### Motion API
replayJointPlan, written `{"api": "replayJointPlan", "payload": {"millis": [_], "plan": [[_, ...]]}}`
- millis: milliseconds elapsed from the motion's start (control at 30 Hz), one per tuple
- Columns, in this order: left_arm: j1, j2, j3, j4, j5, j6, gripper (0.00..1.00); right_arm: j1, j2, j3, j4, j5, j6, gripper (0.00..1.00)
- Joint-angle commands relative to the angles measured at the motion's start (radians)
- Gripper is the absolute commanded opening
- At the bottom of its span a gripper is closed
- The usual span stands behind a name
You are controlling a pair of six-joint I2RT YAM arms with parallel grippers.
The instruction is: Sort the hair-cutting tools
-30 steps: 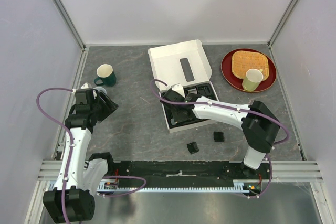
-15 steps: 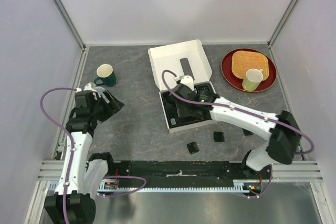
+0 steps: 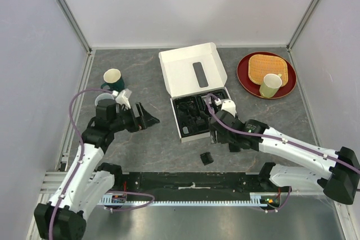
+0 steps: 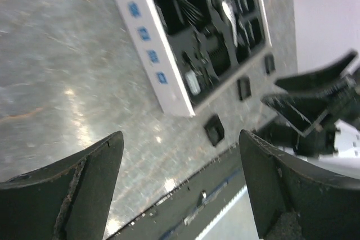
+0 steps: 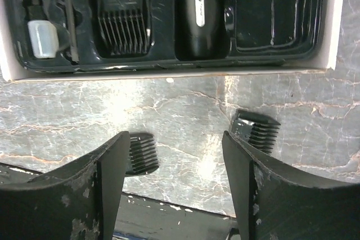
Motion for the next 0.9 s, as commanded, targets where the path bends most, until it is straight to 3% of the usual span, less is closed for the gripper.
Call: {"api": "replayJointPlan", "payload": {"millis": [0, 167, 300, 567, 733, 867], "plan": [[-0.164, -0.013, -0.036, 0.119, 0.033, -0.102, 0.89, -0.002, -0.032, -0.048, 0.021, -0.003, 0.091, 0.73], [-0.307, -0.02, -0.148, 0.235, -0.042, -0.3, 0.86, -0.004, -0.009, -0.082, 0.059, -0.073, 0.137, 0.58], [-0.508, -0.016, -0.254, 0.43, -0.149, -0.451, 0.81, -0.004, -0.023, -0.155, 0.125, -0.142, 0.174, 0.5], [-0.83, 0.225, -0.159, 0.492, -0.424, -0.571, 0.74, -0.005, 0.023, -0.219, 0.211, -0.202, 0.194, 0.37], [-0.915, 0.433, -0.073, 0.508, -0.498, -0.645, 0.65, -0.005, 0.005, -0.263, 0.228, -0.207, 0.215, 0.34], [-0.947, 0.498, -0.085, 0.599, -0.53, -0.689, 0.59, -0.004, -0.044, -0.317, 0.229, -0.199, 0.246, 0.33]]}}
